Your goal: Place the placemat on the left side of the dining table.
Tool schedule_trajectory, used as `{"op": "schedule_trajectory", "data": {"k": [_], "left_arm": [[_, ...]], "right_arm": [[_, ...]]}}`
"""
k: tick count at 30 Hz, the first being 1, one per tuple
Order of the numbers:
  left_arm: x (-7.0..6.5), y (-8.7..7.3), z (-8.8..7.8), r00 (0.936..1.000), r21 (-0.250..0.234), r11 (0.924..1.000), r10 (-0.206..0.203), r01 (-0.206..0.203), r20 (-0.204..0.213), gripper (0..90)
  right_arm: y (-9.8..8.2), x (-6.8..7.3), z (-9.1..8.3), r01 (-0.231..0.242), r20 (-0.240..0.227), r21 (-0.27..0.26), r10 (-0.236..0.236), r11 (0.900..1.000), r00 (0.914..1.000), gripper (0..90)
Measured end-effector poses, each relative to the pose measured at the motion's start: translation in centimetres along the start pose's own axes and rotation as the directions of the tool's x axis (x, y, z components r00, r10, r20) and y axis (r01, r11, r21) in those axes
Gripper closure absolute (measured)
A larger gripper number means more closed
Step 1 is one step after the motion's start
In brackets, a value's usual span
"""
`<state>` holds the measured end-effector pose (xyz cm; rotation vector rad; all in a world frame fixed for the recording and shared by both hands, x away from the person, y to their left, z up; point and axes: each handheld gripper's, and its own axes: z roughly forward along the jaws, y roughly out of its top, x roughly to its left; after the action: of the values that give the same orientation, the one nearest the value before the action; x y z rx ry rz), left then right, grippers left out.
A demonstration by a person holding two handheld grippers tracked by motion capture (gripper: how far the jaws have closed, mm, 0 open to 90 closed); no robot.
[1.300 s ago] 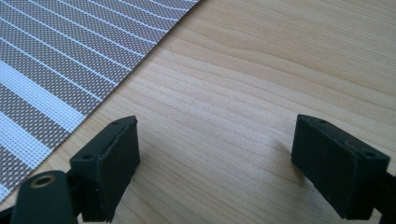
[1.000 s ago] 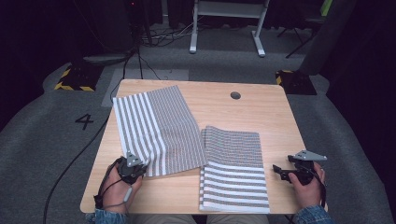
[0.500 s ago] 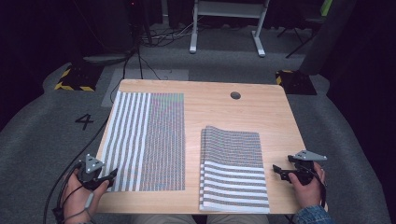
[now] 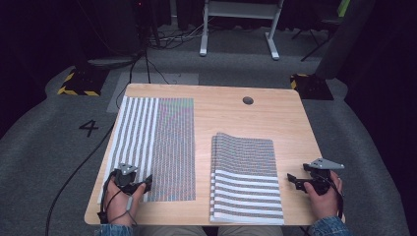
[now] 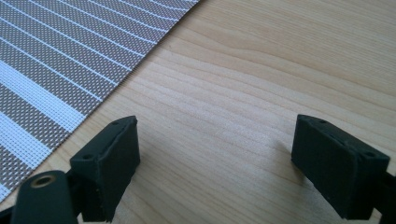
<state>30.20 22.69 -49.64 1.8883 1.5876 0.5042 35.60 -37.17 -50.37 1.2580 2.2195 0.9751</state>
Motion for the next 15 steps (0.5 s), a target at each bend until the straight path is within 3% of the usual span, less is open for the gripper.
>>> {"op": "schedule_trajectory", "data": {"k": [2, 6, 10, 15], "left_arm": [[-0.1, 0.0, 0.0, 0.9977, 0.011, 0.9982, 0.060, -0.059, -0.031, 31.4], [0.4, 0.0, 0.1, 0.9974, 0.001, 0.9975, 0.070, -0.070, -0.019, 31.9], [1.6, 0.0, 0.7, 0.9960, -0.053, 0.9947, 0.089, -0.089, -0.005, 32.0], [2.0, 0.4, 0.9, 0.9959, -0.047, 0.9948, 0.090, -0.090, -0.015, 32.3]], "right_arm": [[0.0, 0.0, 0.0, 0.000, 0.000, 0.000, 0.000, 1.000, 1.0000, 15.2], [0.0, 0.0, 0.0, 0.000, 0.000, 0.000, 0.000, 1.000, 1.0000, 15.2], [0.0, 0.0, 0.0, 0.000, 0.000, 0.000, 0.000, 1.000, 1.0000, 15.2], [0.0, 0.0, 0.0, 0.001, 0.001, 0.000, -0.001, 1.000, 1.0000, 15.2]]}}
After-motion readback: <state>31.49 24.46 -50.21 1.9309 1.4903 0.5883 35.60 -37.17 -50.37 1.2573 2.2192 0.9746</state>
